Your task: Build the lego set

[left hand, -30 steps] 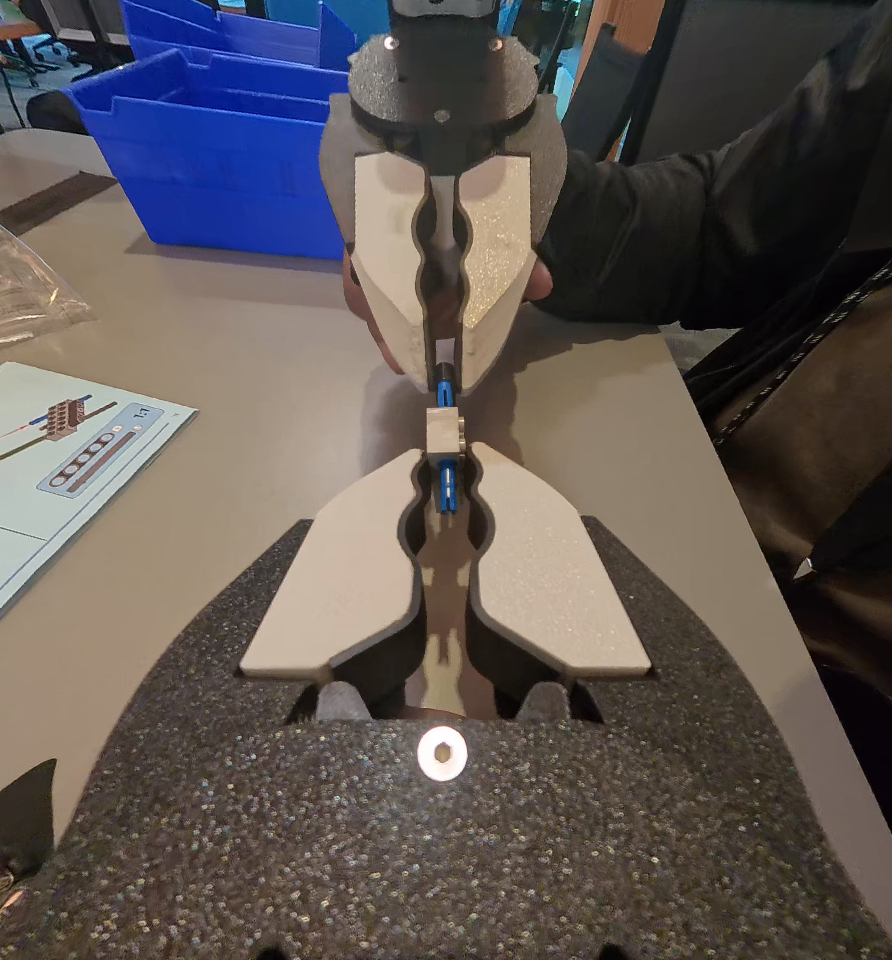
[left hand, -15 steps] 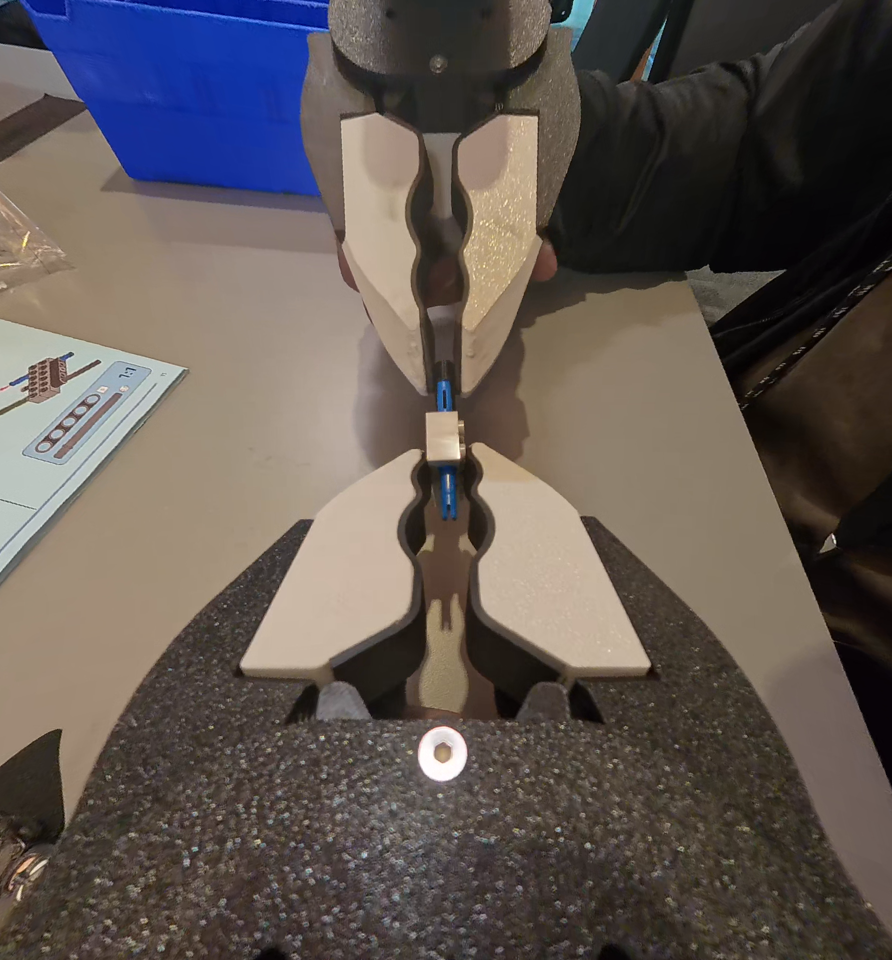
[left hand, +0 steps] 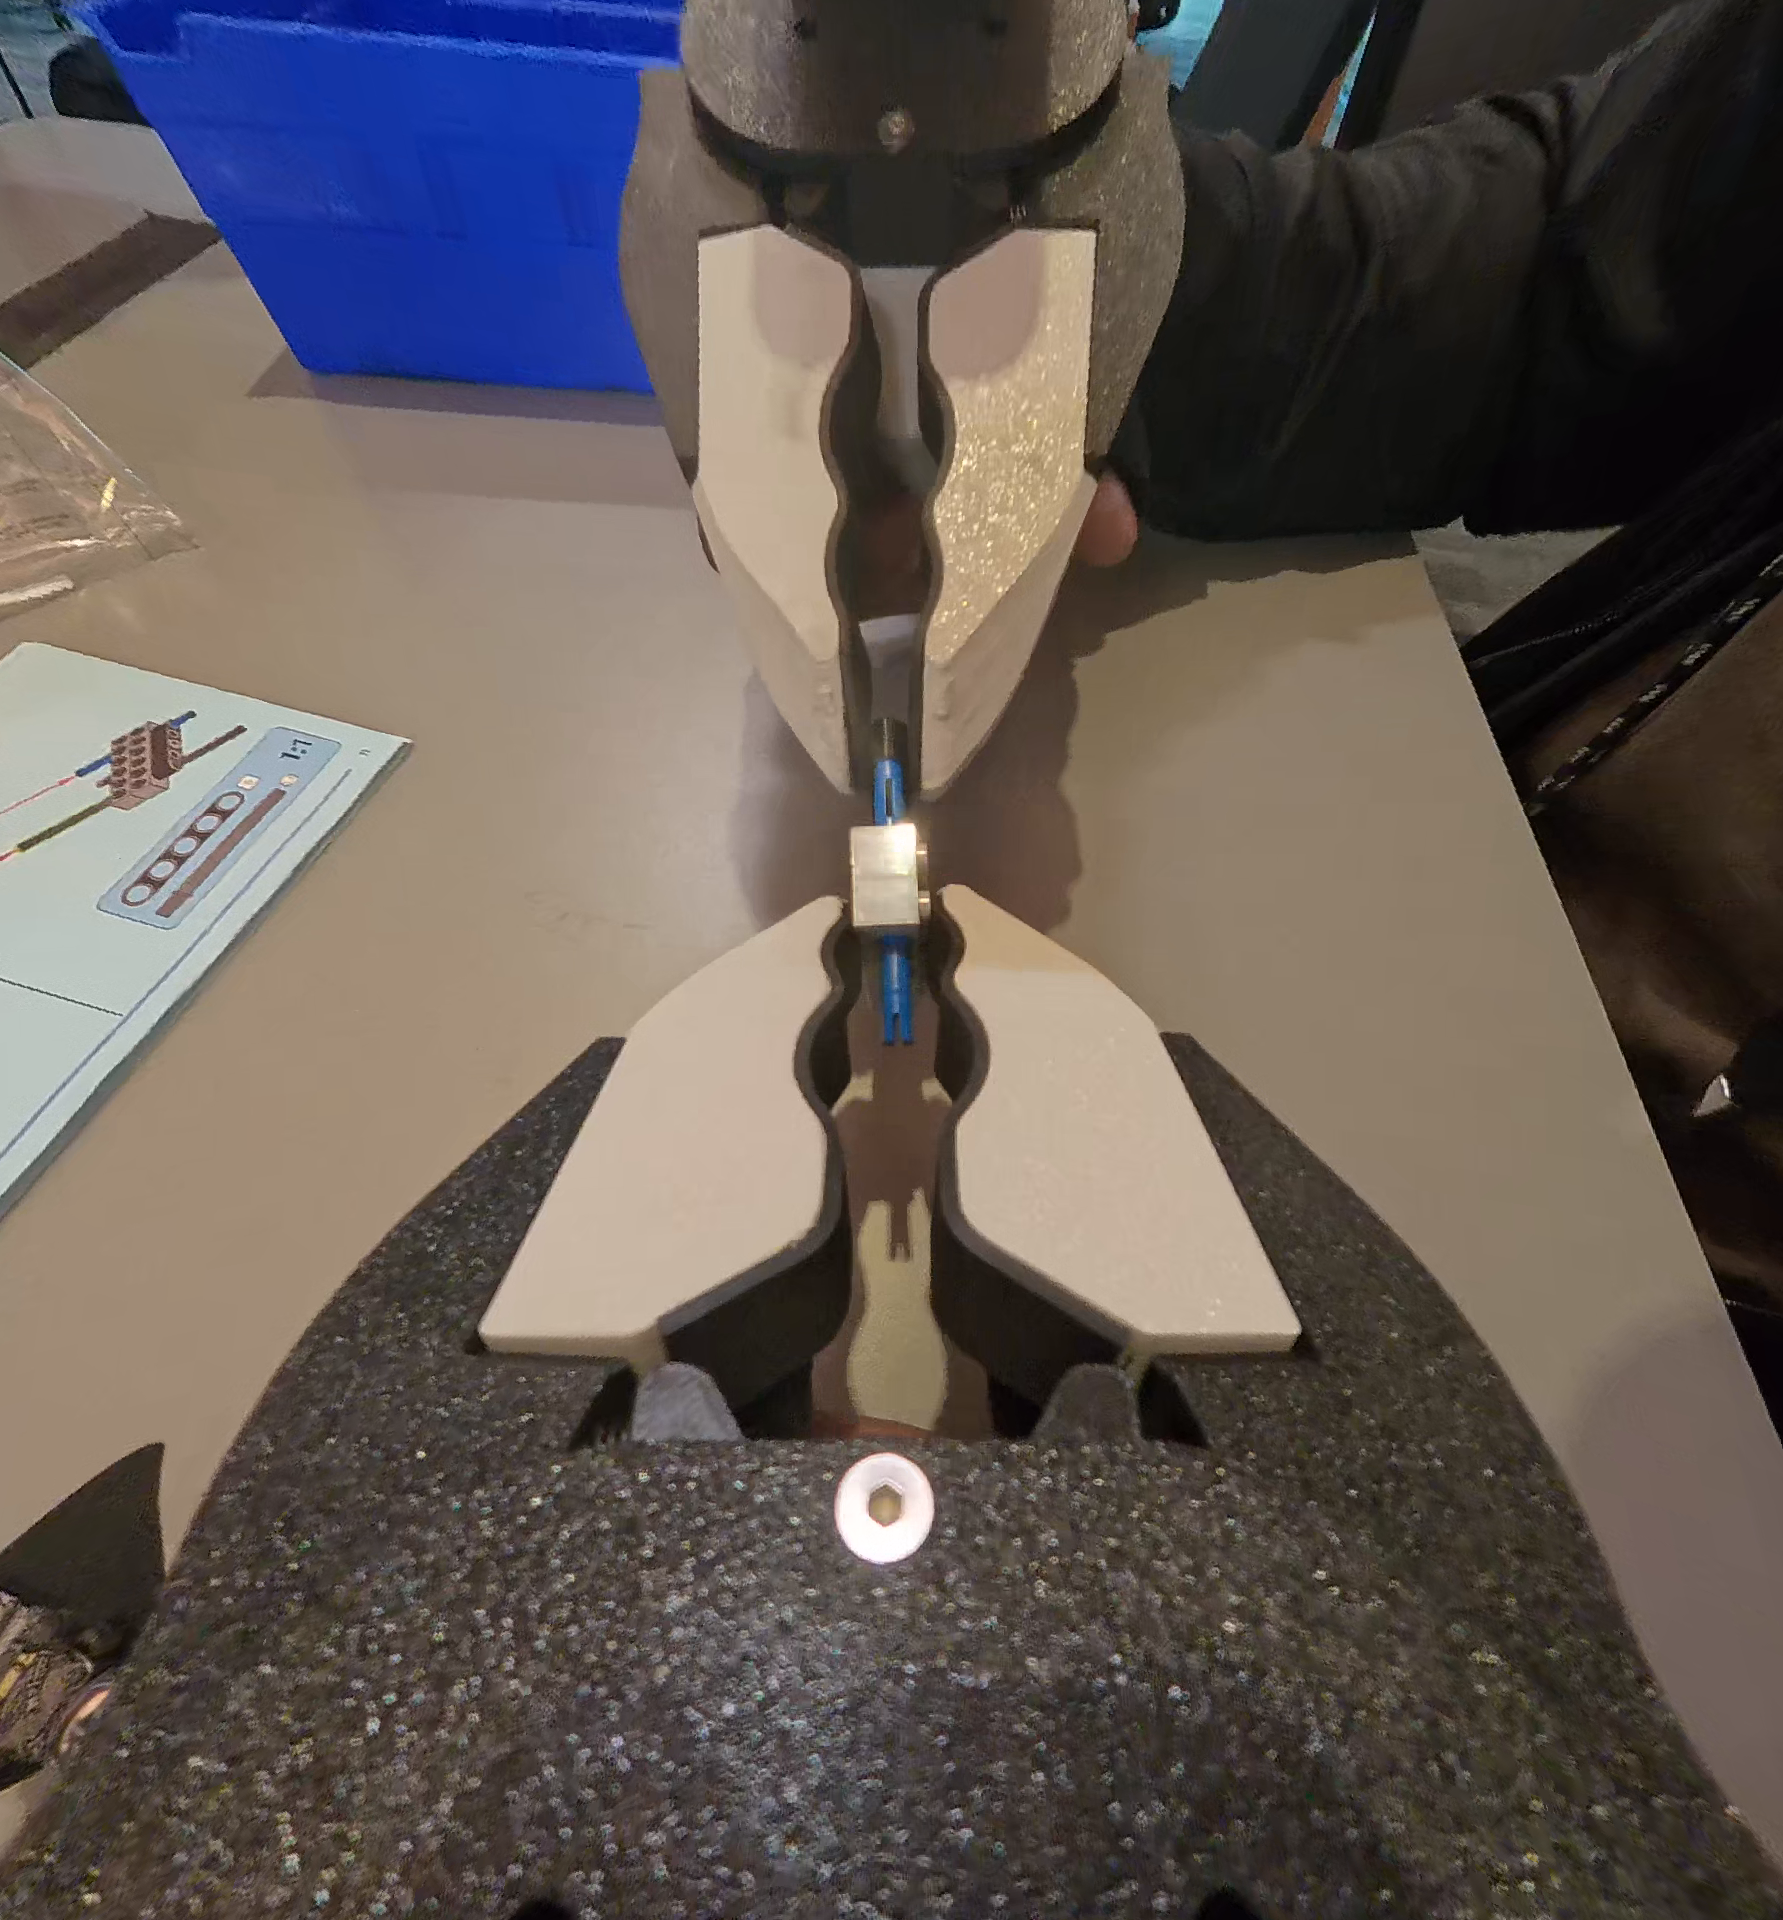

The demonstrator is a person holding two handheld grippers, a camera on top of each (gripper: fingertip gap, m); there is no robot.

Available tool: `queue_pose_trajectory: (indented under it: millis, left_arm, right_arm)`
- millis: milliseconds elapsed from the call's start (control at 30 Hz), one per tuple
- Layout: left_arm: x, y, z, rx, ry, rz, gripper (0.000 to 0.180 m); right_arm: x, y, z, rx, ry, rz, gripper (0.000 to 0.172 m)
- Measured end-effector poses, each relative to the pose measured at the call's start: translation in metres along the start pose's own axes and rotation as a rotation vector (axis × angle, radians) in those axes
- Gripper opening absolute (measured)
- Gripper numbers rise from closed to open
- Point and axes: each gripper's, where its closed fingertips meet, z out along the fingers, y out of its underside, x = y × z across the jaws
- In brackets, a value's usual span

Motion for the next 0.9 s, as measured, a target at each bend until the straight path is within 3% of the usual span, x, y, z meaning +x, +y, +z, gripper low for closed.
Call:
queue_pose_trajectory:
  millis: [133, 367, 900]
  left_arm:
    - [0.0, -0.016, -0.006, 0.104, 0.018, -0.033, 0.011]
    - [-0.001, -0.021, -0.008, 0.16, 0.017, -0.04, 0.011]
    - [0.0, -0.021, -0.008, 0.158, 0.011, 0.002, 0.011]
  right_arm:
    - [0.0, -0.019, 0.0, 0.113, 0.026, 0.033, 0.009]
    - [0.002, -0.029, -0.008, 0.169, 0.08, 0.007, 0.025]
    - [0.0, -0.019, -0.014, 0.144, 0.086, -0.026, 0.009]
